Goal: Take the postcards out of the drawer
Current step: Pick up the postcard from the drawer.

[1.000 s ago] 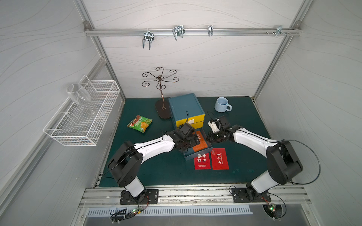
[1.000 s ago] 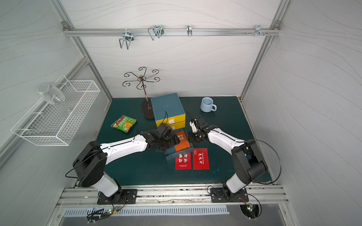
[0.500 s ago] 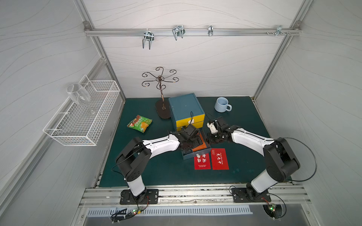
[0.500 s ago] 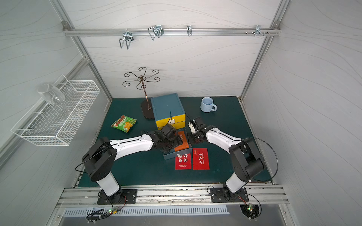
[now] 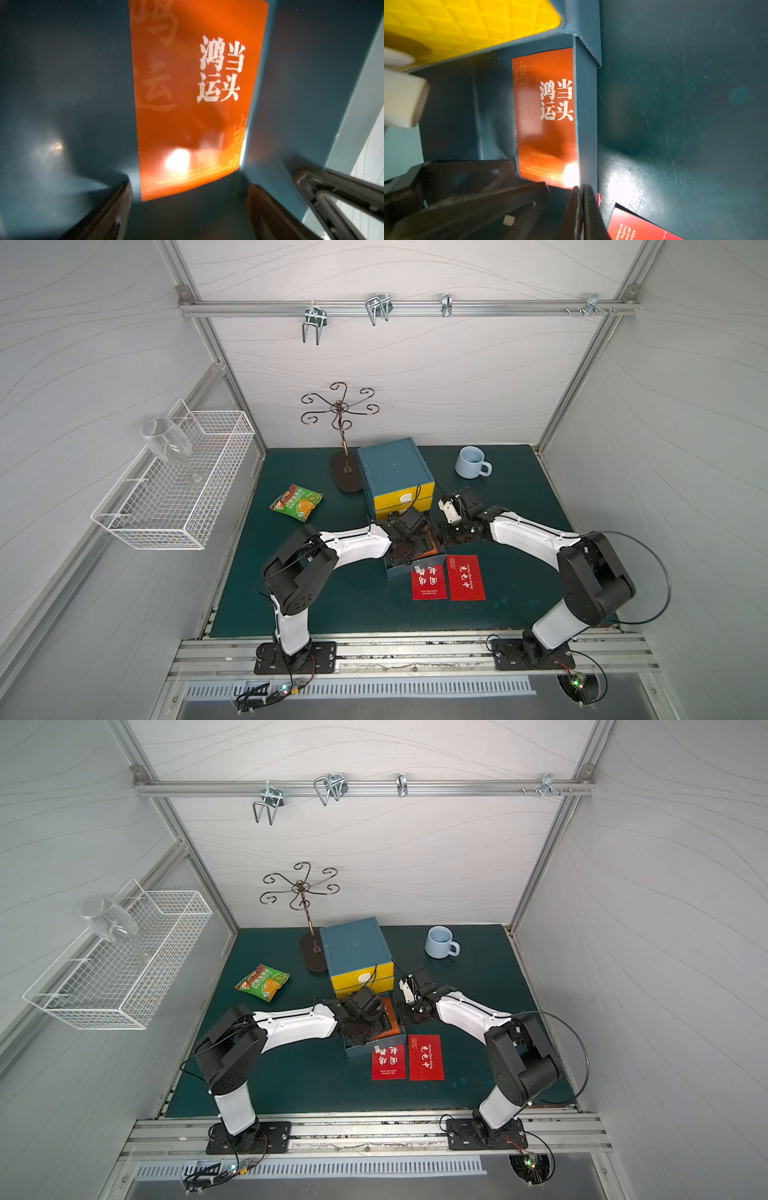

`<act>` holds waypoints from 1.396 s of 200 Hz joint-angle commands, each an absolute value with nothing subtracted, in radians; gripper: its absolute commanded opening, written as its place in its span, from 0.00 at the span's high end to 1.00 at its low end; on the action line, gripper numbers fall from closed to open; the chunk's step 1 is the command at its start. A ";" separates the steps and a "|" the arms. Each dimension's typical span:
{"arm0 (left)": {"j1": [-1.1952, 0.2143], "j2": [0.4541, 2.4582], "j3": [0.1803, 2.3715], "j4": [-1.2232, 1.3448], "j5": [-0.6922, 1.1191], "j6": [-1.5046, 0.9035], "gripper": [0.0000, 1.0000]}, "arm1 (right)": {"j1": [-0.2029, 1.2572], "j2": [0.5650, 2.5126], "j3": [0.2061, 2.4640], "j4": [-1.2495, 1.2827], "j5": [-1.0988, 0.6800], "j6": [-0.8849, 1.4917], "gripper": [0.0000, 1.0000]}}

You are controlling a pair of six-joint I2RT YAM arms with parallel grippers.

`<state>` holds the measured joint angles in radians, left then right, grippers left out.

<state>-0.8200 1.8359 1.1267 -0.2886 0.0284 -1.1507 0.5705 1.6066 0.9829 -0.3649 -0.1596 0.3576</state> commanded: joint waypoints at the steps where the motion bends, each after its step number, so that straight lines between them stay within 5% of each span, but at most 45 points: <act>1: -0.815 1.882 1.121 -0.176 0.052 -1.146 0.08 | 0.580 1.627 1.000 -0.353 -0.173 0.351 0.94; 151: -0.816 1.859 0.985 0.196 0.062 -1.166 0.14 | 0.591 1.625 1.000 -0.354 -0.184 0.350 0.96; 279: -0.815 1.842 0.949 0.228 0.040 -1.163 0.66 | 0.594 1.629 0.994 -0.353 -0.186 0.357 0.97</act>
